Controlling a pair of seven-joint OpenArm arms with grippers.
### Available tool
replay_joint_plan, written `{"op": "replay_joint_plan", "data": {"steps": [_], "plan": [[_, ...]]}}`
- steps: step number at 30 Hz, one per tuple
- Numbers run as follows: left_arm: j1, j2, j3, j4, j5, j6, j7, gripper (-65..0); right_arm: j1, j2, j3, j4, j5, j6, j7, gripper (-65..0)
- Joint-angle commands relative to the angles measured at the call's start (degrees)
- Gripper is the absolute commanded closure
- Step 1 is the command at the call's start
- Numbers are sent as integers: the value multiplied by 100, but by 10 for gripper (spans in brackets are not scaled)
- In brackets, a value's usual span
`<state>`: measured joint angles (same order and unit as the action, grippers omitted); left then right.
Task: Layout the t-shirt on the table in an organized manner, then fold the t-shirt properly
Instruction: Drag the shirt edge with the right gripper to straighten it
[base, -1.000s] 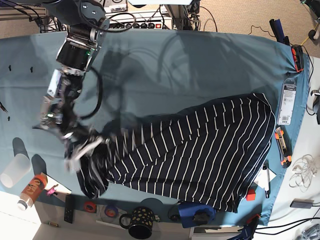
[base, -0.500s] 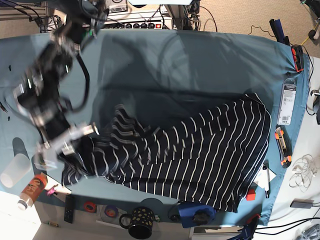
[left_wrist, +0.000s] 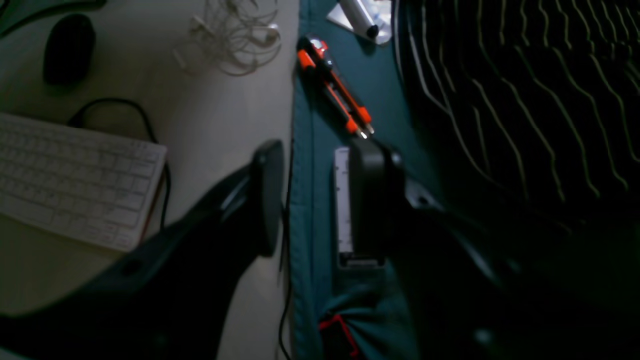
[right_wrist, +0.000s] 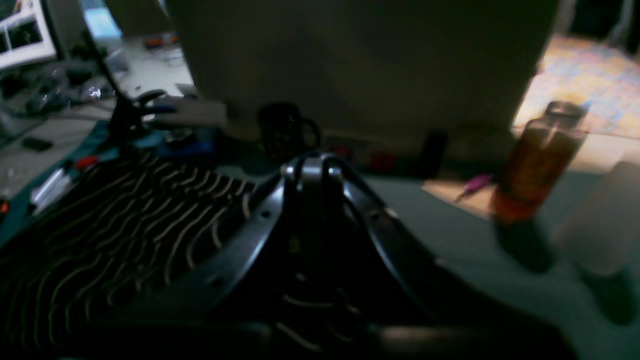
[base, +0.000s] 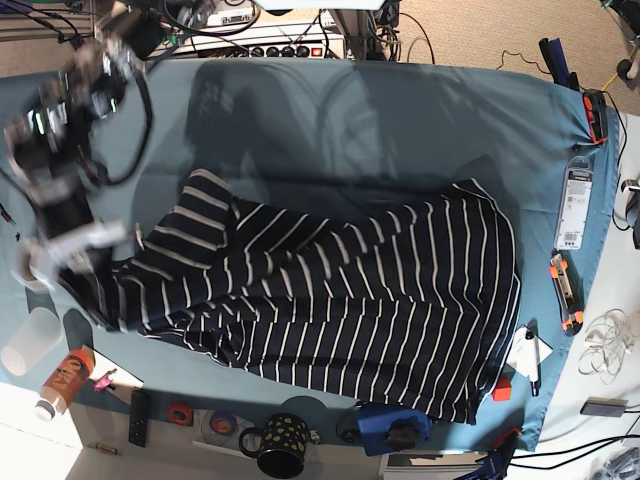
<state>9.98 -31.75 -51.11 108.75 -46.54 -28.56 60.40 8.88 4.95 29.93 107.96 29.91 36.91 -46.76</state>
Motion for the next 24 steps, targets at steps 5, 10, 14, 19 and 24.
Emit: {"op": "replay_joint_plan", "data": {"steps": [5,10,14,19,24], "plan": [[-31,-125,-48,76,-68,0,-151,-217,1246,61,-1045,-2409,-1377,-107,955,0],[-31,-125,-48,76,-66,-2,-149,-217,2214,59,-1875,-4306,-1777,-350,817,0],[-31,-125,-48,76,-68,-2,-151,-217,2498,59,-2258,-4465,-1491,192,24,-168],[-31,-125,-48,76,-66,0,-151,-217,2638,61,-2205,-3792,-306,188,-916,-227],[-28,-125,-48,76,-66,0,-149,-217,2634,59,-1296,-2164,973,188,-2352,-227]]}}
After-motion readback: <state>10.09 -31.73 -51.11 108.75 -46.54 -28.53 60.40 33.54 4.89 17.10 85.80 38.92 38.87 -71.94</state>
